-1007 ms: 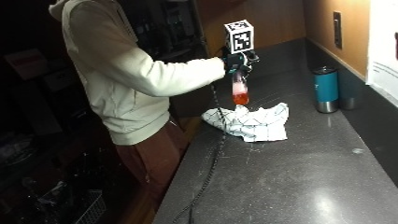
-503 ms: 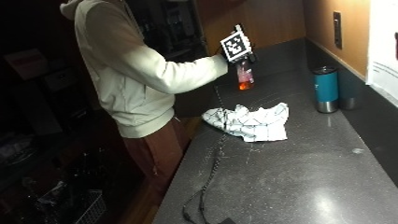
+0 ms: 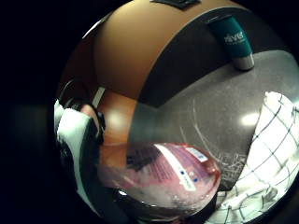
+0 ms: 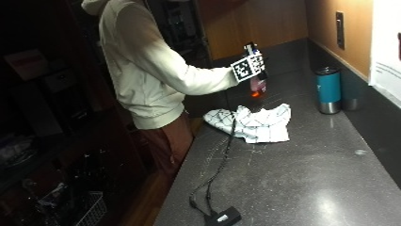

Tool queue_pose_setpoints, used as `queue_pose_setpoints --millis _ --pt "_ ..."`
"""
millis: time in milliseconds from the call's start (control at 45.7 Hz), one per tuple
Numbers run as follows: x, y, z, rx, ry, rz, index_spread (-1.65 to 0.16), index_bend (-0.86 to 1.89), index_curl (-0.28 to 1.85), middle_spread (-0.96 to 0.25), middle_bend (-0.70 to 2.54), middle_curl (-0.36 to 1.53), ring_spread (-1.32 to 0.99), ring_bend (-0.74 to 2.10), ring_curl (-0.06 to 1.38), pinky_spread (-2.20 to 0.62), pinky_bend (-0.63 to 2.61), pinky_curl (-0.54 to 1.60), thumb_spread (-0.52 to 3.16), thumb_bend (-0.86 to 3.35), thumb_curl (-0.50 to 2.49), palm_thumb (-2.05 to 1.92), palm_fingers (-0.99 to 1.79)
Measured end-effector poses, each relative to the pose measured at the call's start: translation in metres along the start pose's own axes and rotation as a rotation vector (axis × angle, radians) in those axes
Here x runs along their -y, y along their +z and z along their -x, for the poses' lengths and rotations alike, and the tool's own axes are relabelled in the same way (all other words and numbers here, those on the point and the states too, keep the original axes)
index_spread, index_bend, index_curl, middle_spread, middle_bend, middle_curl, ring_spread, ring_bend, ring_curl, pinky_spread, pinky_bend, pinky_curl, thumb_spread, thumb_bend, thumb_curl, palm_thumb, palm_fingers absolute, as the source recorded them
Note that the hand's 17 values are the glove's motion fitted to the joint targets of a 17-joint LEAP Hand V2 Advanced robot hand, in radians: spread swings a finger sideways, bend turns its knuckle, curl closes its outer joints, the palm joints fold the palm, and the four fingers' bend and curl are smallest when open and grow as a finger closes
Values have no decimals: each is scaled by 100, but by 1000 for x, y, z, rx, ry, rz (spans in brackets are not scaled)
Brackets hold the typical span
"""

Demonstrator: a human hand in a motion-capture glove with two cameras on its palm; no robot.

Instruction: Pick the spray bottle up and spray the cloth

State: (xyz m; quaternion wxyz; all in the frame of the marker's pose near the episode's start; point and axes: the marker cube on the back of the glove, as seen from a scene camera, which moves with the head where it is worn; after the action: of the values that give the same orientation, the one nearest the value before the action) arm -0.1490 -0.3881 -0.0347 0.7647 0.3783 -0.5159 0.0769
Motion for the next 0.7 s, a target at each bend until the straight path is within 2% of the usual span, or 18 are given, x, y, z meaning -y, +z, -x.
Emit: queue_pose_setpoints --millis 109,285,394,525,613,657,700 --pt "-5 15 -21 -23 15 27 -18 42 55 -12 60 50 -16 63 46 -22 35 39 0 -4 73 102 136" --pt "-41 42 -43 -42 34 294 -17 38 54 -12 57 49 -15 64 46 -22 35 39 6 -4 73 100 135" --pt "-26 69 -47 -31 28 171 -17 36 54 -11 55 49 -14 63 46 -22 36 38 9 -4 73 99 134" --pt "-18 67 -57 -122 -6 163 -17 33 53 -10 51 47 -14 58 44 -20 37 38 15 -4 73 98 127" --pt "-29 60 -51 -106 -17 268 -19 27 51 -11 46 46 -15 52 42 -18 40 39 21 -4 73 98 119" --pt "-40 54 -39 -29 -9 362 -20 20 50 -12 41 44 -16 50 41 -16 40 39 28 -4 72 96 108" --pt "-42 50 -32 9 -4 383 -21 16 48 -12 37 43 -14 45 39 -14 39 39 40 -5 70 92 96"
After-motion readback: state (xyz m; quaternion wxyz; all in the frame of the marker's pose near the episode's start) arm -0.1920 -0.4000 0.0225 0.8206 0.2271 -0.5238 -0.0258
